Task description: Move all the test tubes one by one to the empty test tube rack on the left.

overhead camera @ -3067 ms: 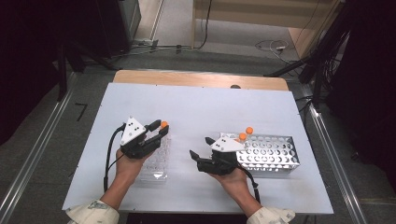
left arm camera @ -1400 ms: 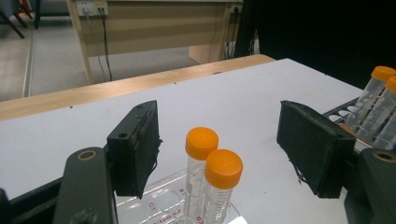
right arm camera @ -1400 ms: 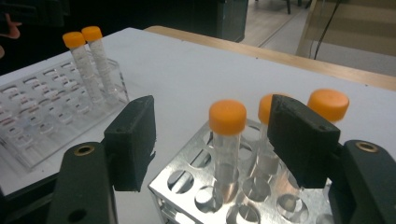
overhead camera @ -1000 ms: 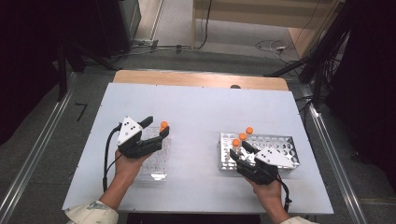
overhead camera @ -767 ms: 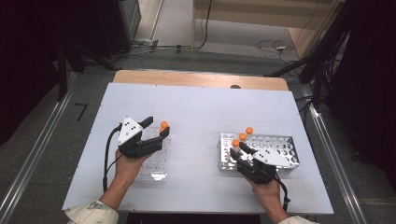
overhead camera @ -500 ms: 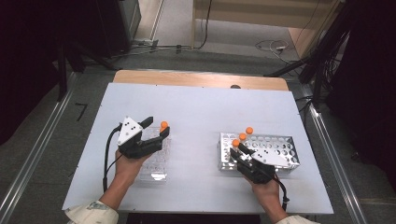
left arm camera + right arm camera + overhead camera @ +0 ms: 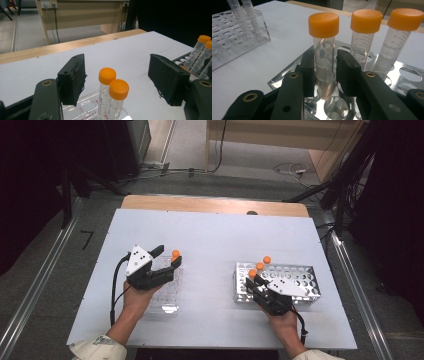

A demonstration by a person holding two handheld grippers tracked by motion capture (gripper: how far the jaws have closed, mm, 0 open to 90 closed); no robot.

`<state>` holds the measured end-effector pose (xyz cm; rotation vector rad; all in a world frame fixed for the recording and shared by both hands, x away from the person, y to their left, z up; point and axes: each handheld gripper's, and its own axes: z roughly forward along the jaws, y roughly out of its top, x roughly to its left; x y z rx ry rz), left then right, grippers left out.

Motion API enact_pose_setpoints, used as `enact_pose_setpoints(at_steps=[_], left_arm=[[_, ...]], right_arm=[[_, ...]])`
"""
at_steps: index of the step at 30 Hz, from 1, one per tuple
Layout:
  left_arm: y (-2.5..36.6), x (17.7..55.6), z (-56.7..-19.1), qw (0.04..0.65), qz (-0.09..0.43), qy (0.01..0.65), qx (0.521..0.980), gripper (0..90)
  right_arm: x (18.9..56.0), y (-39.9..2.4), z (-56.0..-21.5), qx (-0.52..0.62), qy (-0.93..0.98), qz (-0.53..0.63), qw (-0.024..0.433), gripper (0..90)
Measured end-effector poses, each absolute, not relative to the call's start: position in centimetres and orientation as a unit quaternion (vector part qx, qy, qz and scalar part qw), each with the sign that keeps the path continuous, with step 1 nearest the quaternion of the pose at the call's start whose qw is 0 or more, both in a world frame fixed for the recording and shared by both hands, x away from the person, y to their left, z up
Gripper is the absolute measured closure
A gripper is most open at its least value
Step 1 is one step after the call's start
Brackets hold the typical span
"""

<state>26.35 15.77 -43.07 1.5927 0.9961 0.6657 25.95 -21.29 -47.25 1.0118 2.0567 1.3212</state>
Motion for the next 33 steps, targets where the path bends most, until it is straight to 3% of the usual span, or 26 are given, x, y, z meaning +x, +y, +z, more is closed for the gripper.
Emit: enact_pose_setpoints(at_steps=[12,33], left_arm=[[15.7,26.3,-43.0,0.545,0.279,0.42,0.67,30.6],[15.1,26.2,-42.8,0.549,0.28,0.412,0.671,27.9]], right_arm=[[25.9,-21.3,-47.1,0.367,0.752,0.486,0.251,71.5],[24.7,-21.5,-42.3,0.356,0.719,0.535,0.265,71.9]])
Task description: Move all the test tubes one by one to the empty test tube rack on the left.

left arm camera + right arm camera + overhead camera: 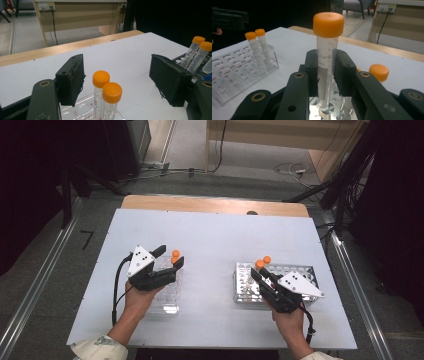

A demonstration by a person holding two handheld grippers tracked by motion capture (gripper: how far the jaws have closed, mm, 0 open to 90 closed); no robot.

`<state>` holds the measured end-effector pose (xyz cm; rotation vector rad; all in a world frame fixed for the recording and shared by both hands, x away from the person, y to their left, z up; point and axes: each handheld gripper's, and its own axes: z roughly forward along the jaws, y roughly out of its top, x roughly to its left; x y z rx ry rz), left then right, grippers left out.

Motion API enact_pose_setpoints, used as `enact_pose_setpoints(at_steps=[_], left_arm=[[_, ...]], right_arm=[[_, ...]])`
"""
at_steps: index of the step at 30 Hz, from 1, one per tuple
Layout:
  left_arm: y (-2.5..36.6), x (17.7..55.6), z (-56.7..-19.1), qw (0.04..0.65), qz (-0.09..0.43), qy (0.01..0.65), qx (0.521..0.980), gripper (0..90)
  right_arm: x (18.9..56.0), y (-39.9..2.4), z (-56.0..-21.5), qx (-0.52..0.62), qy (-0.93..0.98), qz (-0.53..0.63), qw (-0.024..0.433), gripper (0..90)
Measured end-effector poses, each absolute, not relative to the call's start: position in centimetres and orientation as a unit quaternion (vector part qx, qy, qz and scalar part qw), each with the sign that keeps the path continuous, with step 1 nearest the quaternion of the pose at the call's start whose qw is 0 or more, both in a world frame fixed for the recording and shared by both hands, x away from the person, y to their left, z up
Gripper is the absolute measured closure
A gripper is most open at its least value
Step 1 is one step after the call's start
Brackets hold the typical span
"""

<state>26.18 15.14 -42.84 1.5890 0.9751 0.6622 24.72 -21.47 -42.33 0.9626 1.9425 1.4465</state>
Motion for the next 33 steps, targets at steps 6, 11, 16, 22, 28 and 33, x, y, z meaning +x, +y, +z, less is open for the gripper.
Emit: enact_pose_setpoints(at_steps=[6,11,16,22,28,33], left_arm=[[14.9,26.2,-42.8,0.549,0.28,0.411,0.672,26.1],[14.8,26.3,-42.8,0.544,0.281,0.412,0.675,21.4],[14.8,26.4,-42.8,0.543,0.28,0.415,0.674,18.2],[14.8,26.4,-42.8,0.544,0.278,0.415,0.674,16.6],[14.7,26.3,-42.8,0.547,0.275,0.413,0.674,16.7],[14.8,26.3,-42.7,0.551,0.271,0.412,0.674,16.9]], right_arm=[[24.4,-20.2,-41.5,0.338,0.725,0.543,0.256,71.9],[24.6,-18.7,-41.5,0.325,0.734,0.544,0.243,71.9],[25.0,-17.4,-41.6,0.315,0.741,0.543,0.236,71.9],[25.6,-15.6,-42.2,0.305,0.758,0.532,0.222,71.9],[26.3,-13.9,-42.9,0.3,0.77,0.522,0.21,71.9],[26.6,-12.8,-43.2,0.293,0.775,0.521,0.204,71.9]])
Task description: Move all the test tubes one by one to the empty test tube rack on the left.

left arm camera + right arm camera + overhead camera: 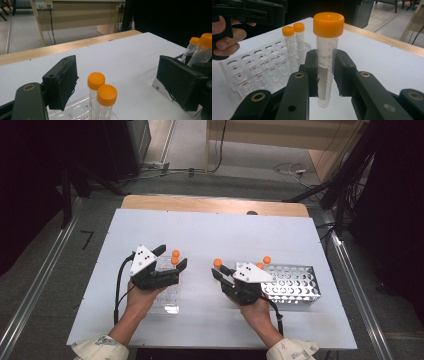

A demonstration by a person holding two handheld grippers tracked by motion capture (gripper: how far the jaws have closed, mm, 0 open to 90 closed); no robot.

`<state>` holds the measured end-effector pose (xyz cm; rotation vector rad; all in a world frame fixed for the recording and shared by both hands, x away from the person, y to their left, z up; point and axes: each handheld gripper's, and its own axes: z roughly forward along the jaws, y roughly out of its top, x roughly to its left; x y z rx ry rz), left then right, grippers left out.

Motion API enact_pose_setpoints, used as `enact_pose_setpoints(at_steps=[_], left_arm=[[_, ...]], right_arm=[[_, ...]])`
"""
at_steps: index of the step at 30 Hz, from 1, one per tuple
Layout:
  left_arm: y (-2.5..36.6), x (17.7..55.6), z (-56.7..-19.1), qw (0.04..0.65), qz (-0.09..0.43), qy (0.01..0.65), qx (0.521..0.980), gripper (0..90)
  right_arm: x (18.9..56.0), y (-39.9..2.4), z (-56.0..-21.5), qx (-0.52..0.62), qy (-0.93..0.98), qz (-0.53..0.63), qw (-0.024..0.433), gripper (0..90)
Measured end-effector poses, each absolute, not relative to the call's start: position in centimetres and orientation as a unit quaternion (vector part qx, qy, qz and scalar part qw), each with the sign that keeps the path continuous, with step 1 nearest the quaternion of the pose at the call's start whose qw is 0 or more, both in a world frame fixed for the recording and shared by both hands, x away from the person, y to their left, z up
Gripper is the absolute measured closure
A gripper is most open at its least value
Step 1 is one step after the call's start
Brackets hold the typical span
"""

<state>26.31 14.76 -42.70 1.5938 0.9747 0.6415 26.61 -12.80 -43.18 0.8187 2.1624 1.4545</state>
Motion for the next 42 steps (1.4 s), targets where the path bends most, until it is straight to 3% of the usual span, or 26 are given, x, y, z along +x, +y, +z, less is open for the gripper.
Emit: enact_pose_setpoints(at_steps=[26,33,42], left_arm=[[13.1,25.6,-41.9,0.572,0.25,0.384,0.681,18.8],[12.8,25.5,-42.0,0.581,0.229,0.368,0.689,30.4],[12.3,25.5,-42.1,0.583,0.211,0.349,0.702,57.2]], right_arm=[[27.9,-8.1,-44.0,0.283,0.788,0.516,0.182,71.9],[27.5,-7.2,-44.0,0.27,0.792,0.517,0.179,71.9],[27.3,-7.0,-43.8,0.264,0.792,0.521,0.177,71.8]])
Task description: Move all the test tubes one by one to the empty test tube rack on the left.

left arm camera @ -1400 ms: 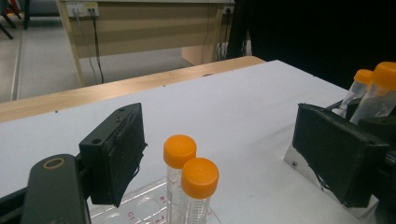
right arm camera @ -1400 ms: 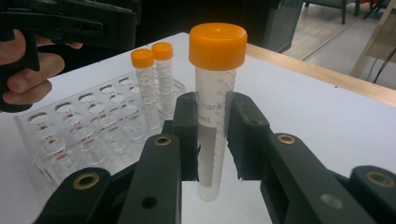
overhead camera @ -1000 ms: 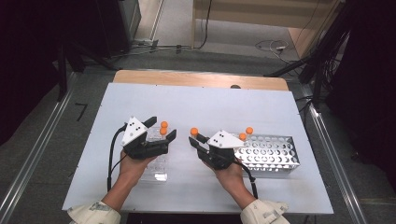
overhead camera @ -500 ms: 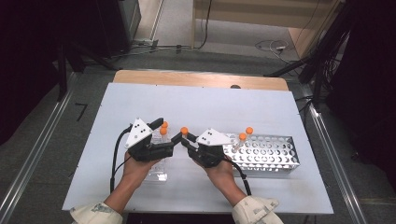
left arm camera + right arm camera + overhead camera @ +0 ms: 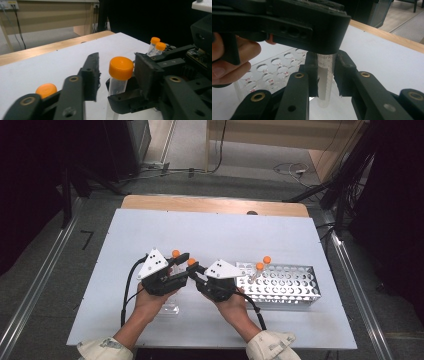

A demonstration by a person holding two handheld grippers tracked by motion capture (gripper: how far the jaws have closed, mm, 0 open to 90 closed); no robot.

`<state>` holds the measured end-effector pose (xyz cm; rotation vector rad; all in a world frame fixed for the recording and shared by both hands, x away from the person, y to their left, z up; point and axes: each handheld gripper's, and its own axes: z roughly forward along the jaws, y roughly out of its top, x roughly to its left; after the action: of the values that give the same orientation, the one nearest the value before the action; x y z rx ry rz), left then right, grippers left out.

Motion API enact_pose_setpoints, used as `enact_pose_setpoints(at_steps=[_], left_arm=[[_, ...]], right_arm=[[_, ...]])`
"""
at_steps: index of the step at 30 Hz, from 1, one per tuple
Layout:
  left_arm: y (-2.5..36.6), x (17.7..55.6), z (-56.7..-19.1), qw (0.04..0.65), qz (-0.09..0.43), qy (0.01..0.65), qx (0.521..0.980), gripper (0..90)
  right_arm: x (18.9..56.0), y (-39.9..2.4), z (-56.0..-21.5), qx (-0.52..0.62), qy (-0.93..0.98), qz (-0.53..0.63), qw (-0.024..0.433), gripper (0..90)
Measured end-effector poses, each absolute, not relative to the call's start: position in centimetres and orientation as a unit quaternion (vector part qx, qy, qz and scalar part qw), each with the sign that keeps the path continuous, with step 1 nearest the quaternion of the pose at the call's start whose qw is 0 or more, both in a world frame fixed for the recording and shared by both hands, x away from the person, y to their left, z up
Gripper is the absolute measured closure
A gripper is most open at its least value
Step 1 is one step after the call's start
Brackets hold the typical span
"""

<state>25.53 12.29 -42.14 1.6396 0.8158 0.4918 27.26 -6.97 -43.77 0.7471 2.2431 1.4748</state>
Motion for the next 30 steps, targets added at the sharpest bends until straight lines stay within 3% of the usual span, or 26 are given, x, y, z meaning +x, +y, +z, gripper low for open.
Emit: enact_pose_setpoints(at_steps=[5,10,25,30], left_arm=[[12.1,25.5,-42.2,0.579,0.212,0.345,0.707,67.5],[12.1,25.5,-42.2,0.579,0.212,0.344,0.708,69.2],[14.4,25.6,-41.0,0.596,0.23,0.365,0.677,69.3],[15.1,25.4,-40.6,0.597,0.236,0.37,0.671,69.3]], right_arm=[[27.2,-7.0,-43.7,0.265,0.792,0.522,0.175,71.8],[27.1,-7.0,-43.7,0.264,0.792,0.522,0.173,71.1],[27.8,-8.3,-43.7,0.288,0.791,0.514,0.166,26.0],[27.8,-8.9,-44.0,0.299,0.789,0.511,0.167,23.6]])
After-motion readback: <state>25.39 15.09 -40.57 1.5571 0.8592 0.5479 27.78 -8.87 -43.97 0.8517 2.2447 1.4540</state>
